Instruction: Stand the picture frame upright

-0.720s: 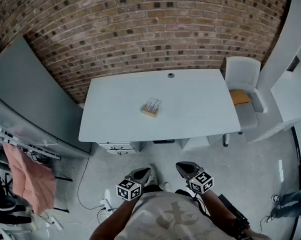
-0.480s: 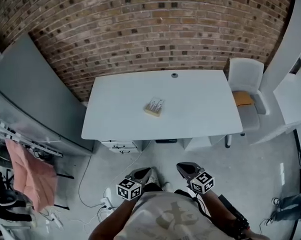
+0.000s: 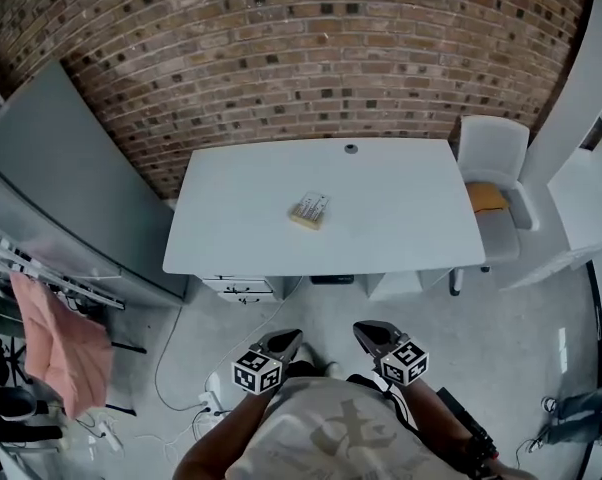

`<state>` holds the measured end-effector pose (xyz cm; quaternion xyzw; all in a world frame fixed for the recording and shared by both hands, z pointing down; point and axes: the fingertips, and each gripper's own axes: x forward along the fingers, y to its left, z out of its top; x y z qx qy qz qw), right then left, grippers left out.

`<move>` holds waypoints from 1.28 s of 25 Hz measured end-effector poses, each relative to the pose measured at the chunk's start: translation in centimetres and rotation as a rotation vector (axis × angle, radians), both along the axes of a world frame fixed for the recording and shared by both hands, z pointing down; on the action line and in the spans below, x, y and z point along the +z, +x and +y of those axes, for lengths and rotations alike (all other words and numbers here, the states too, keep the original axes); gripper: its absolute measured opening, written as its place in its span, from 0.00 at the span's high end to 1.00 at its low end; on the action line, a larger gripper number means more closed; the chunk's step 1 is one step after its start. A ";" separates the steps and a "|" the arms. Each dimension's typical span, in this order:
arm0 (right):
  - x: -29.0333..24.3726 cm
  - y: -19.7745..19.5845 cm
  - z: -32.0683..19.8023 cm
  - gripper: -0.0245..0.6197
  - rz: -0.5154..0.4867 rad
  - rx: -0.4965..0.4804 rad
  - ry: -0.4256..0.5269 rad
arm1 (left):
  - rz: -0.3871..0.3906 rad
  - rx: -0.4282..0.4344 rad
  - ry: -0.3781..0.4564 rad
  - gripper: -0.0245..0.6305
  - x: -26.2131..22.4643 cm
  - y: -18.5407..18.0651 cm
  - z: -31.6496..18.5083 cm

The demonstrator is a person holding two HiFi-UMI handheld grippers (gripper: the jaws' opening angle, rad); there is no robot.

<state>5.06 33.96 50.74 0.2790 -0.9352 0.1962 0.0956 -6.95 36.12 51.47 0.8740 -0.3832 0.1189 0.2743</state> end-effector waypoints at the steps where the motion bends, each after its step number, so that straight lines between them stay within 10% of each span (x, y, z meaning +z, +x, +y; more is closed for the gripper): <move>1: 0.0 0.0 -0.1 0.95 0.001 0.003 0.000 | -0.002 -0.003 -0.003 0.96 0.1 -0.1 0.0; 32: 2.4 2.1 -6.0 0.95 0.068 0.141 -0.070 | -0.005 0.027 -0.045 0.96 2.2 0.4 -7.3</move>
